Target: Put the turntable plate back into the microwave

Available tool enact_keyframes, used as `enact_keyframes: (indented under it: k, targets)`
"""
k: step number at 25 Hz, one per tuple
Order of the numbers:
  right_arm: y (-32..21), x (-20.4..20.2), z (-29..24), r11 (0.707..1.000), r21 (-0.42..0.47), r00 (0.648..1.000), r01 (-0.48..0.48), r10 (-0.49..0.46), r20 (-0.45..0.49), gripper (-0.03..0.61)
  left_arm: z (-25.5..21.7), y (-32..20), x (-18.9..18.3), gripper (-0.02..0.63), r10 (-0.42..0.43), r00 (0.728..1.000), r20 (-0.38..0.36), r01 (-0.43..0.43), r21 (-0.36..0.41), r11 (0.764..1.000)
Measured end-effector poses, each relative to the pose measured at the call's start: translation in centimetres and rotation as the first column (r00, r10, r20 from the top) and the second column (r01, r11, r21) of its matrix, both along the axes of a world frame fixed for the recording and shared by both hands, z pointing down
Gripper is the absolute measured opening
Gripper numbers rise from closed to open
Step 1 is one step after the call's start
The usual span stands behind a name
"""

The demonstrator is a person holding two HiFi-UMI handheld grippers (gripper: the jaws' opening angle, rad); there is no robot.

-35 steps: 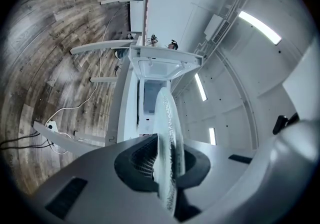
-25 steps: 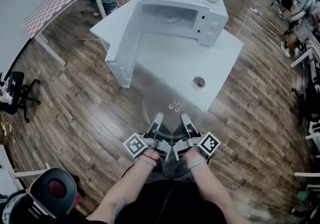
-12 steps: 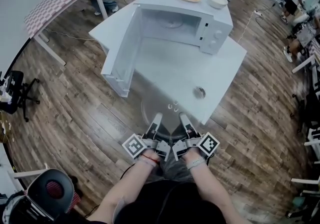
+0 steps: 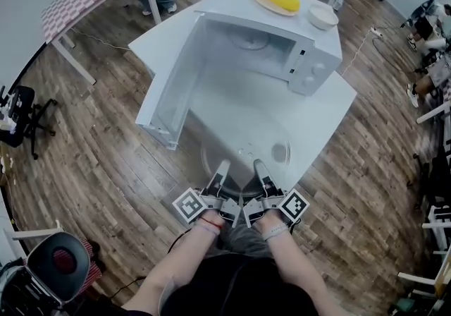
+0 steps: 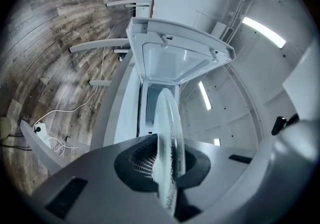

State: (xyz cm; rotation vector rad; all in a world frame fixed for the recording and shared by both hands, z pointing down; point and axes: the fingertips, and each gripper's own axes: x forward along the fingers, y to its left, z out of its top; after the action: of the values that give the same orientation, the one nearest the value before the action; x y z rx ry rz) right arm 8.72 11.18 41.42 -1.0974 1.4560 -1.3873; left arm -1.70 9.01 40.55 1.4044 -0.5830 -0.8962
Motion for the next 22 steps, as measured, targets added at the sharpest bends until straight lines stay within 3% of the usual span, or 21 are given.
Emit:
enact_keyframes:
  k: [10, 22]
  targets:
    - [-5.1, 2.5, 0.1, 0.998, 0.006, 0.998, 0.059, -0.059, 0.000, 0.040, 0.1, -4.5, 2.4, 0.032, -0.056, 0.998, -0.003, 0.056, 0.003, 0.998]
    - [-6.9, 3.2, 1.1, 0.995, 0.000, 0.995, 0.100, -0.100, 0.018, 0.040, 1.0, -5.8, 3.1, 0.032, -0.083, 0.996, 0.033, 0.082, 0.014, 0.997]
